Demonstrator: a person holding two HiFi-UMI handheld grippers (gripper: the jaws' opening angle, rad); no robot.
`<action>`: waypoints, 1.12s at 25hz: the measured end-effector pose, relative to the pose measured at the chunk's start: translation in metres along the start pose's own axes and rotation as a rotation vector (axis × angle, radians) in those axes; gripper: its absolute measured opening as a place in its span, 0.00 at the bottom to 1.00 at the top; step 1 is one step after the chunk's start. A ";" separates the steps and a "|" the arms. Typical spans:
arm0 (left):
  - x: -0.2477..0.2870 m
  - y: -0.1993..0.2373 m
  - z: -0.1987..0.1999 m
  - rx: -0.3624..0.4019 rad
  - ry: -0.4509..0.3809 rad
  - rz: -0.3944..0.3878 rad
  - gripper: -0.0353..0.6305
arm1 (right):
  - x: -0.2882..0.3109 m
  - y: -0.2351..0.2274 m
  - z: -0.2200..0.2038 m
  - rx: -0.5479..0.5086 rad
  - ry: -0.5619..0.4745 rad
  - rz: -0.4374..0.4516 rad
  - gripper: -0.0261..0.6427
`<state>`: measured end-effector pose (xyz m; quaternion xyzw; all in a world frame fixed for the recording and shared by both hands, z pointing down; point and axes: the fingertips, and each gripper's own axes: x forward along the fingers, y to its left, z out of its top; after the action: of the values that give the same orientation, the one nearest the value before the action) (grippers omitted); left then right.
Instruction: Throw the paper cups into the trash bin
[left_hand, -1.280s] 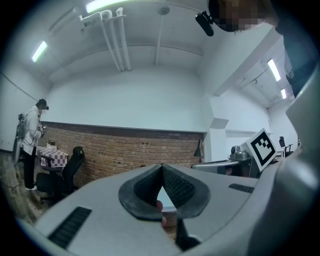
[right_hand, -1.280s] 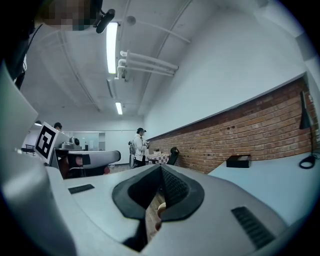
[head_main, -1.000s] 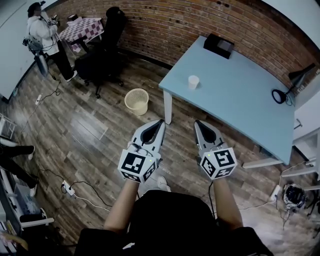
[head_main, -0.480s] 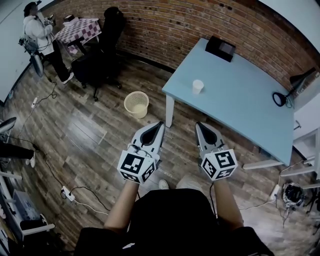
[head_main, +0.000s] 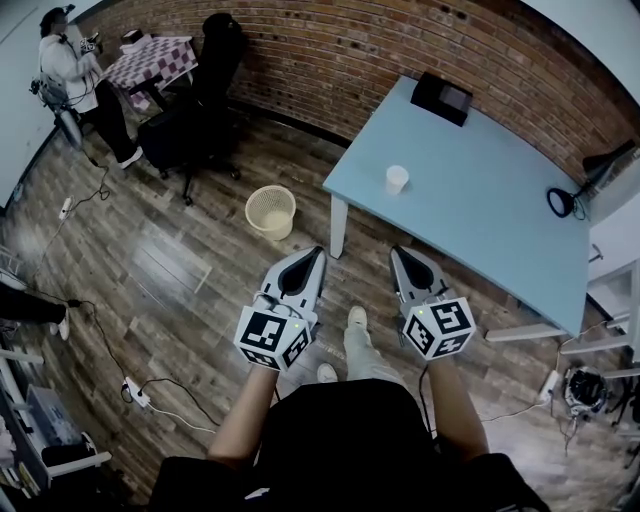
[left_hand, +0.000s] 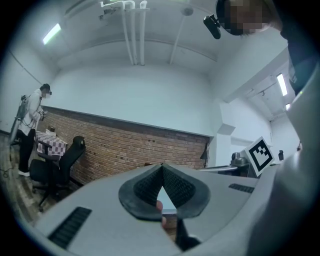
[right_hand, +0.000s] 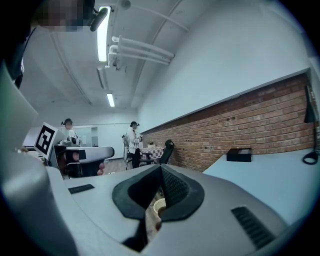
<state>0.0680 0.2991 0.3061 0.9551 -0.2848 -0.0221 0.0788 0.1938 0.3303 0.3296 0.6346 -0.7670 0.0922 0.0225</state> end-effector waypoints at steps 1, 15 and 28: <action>0.004 0.003 0.000 0.002 0.002 0.001 0.06 | 0.004 -0.003 0.000 0.003 -0.002 0.000 0.05; 0.074 0.048 -0.002 0.001 0.019 0.037 0.06 | 0.076 -0.059 0.001 0.014 0.026 0.015 0.05; 0.157 0.084 -0.004 -0.031 0.030 0.086 0.06 | 0.142 -0.132 -0.003 -0.036 0.119 0.053 0.05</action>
<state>0.1542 0.1440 0.3241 0.9409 -0.3239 -0.0086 0.0988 0.2952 0.1698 0.3693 0.6070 -0.7823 0.1167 0.0771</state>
